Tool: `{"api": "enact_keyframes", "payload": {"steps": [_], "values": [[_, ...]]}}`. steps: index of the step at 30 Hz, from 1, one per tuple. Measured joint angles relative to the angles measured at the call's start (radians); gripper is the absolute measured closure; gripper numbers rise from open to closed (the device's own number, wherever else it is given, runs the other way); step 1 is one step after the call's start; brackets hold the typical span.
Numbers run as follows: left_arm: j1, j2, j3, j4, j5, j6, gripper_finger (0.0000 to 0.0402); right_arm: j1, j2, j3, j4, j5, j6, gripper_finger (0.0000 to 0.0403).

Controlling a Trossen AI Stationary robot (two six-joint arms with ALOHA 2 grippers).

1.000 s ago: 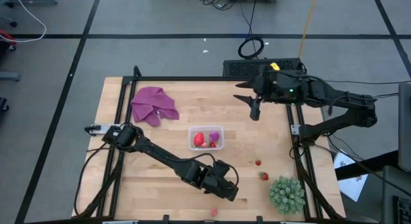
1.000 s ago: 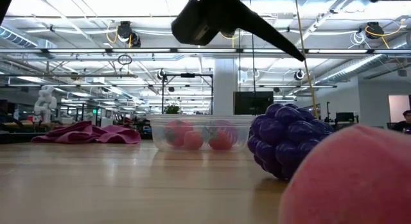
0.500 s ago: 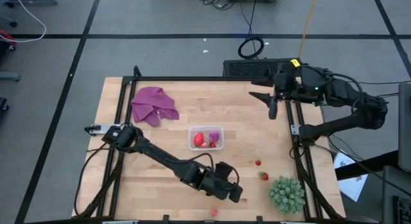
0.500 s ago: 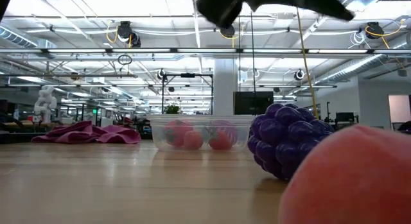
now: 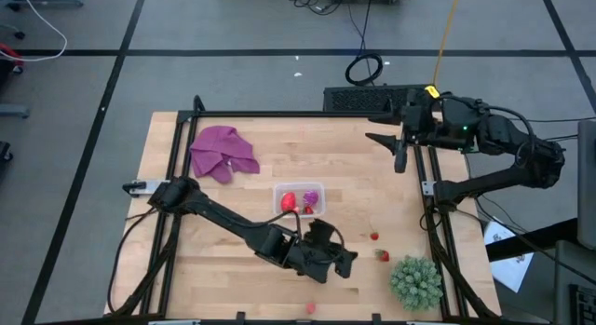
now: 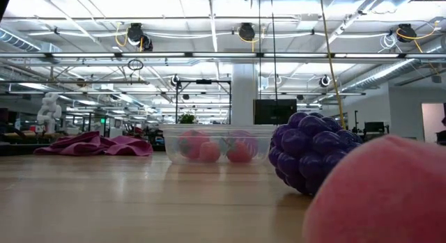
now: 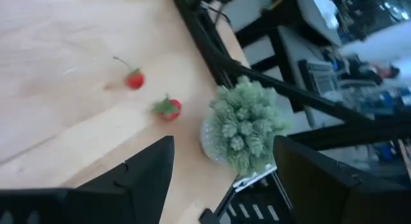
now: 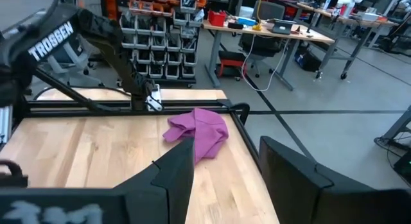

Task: Pick and placing Produce into tupperware
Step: Put the violet grapes into the transparent bin

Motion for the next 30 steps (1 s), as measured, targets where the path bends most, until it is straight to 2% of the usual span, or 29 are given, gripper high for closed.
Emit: {"api": "enact_keyframes", "payload": {"steps": [5, 11, 12, 15, 20, 22, 25, 30], "values": [[-0.026, -0.022, 0.003, -0.145, -0.016, -0.128, 0.0133, 0.000, 0.012, 0.000, -0.001, 0.000, -0.026, 0.0238], [-0.023, -0.039, 0.166, -0.651, -0.016, -0.362, 0.0133, 0.000, 0.031, 0.000, 0.000, 0.000, -0.046, 0.0238], [-0.022, -0.034, 0.189, -0.690, -0.017, -0.384, 0.0133, 0.000, 0.034, 0.000, 0.002, 0.001, -0.046, 0.0238], [-0.020, 0.008, 0.232, -0.671, -0.009, -0.386, 0.0133, 0.000, 0.044, 0.000, 0.003, 0.002, -0.051, 0.0238], [-0.004, 0.120, 0.231, -0.734, 0.194, -0.424, 0.0133, 0.000, 0.066, 0.000, 0.032, 0.003, -0.056, 0.0238], [0.003, 0.143, 0.231, -0.739, 0.232, -0.431, 0.0133, 0.000, 0.075, 0.000, 0.034, 0.003, -0.057, 0.0238], [0.006, 0.142, 0.231, -0.771, 0.233, -0.437, 0.0133, -0.001, 0.088, 0.000, 0.047, 0.003, -0.057, 0.0238], [0.000, 0.141, 0.233, -0.733, 0.207, -0.399, 0.0133, -0.001, 0.113, 0.000, 0.046, 0.004, -0.057, 0.0238]]}}
